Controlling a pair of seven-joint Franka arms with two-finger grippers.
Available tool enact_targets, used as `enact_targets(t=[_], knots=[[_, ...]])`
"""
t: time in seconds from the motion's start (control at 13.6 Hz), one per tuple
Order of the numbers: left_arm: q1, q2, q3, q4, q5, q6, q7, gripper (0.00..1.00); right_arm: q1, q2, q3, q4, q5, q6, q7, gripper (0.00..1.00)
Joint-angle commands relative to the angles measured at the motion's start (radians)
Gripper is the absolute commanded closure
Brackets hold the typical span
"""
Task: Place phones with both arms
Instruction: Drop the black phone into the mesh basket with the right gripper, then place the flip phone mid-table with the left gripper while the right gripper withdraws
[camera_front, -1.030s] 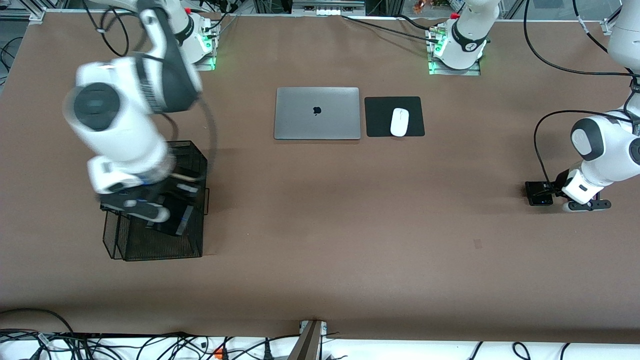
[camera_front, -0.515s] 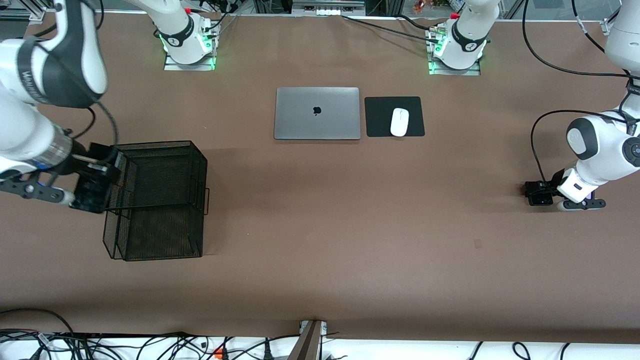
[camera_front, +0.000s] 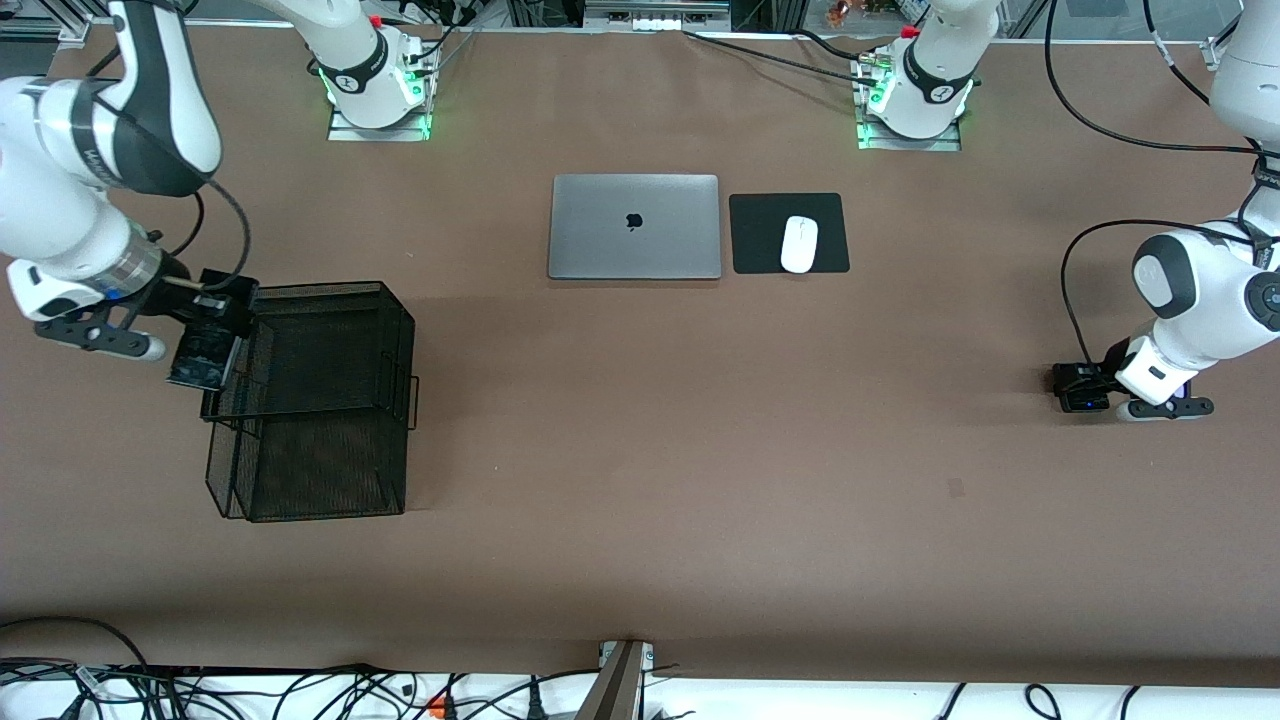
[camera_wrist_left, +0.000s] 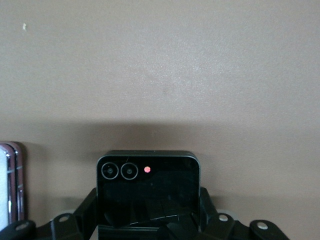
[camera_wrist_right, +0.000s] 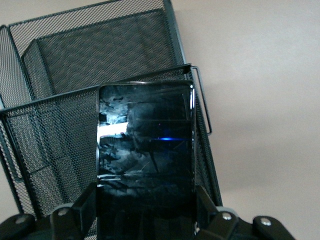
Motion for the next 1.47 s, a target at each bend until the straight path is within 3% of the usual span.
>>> enact_targets(t=[0.0, 0.29, 0.52, 0.66, 0.96, 1.03, 1.1, 1.25, 1.32, 1.4], knots=[[0.003, 0.004, -0.002, 0.008, 0.006, 0.002, -0.012, 1.00, 0.006, -0.025, 0.000, -0.107, 0.011, 0.166, -0.107, 1.00], [-0.041, -0.004, -0.027, 0.135, 0.003, -0.203, -0.083, 1.00, 0.004, 0.055, 0.000, -0.110, 0.011, 0.268, -0.226, 1.00], [-0.145, -0.001, -0.027, 0.270, 0.001, -0.372, -0.172, 1.00, 0.004, 0.087, 0.000, -0.111, 0.015, 0.288, -0.253, 1.00], [-0.222, 0.005, -0.027, 0.311, -0.002, -0.398, -0.241, 1.00, 0.004, 0.099, 0.000, -0.114, 0.059, 0.287, -0.252, 1.00], [-0.411, 0.033, -0.027, 0.339, -0.003, -0.398, -0.444, 1.00, 0.003, 0.102, -0.001, -0.124, 0.067, 0.285, -0.252, 1.00], [-0.469, 0.039, -0.027, 0.353, -0.003, -0.400, -0.521, 1.00, 0.003, 0.102, -0.001, -0.124, 0.067, 0.287, -0.252, 0.89], [-0.521, 0.052, -0.027, 0.370, -0.003, -0.403, -0.586, 1.00, 0.003, 0.102, -0.001, -0.122, 0.067, 0.287, -0.252, 0.67], [-0.634, 0.071, -0.027, 0.396, -0.003, -0.403, -0.711, 1.00, 0.003, 0.104, -0.001, -0.118, 0.067, 0.287, -0.252, 0.09], [-0.687, 0.077, -0.025, 0.410, -0.003, -0.407, -0.774, 1.00, -0.002, 0.104, -0.003, -0.115, 0.067, 0.287, -0.252, 0.00], [-0.742, 0.091, -0.027, 0.434, -0.003, -0.421, -0.836, 1.00, -0.005, 0.102, -0.003, -0.111, 0.067, 0.287, -0.252, 0.00]])
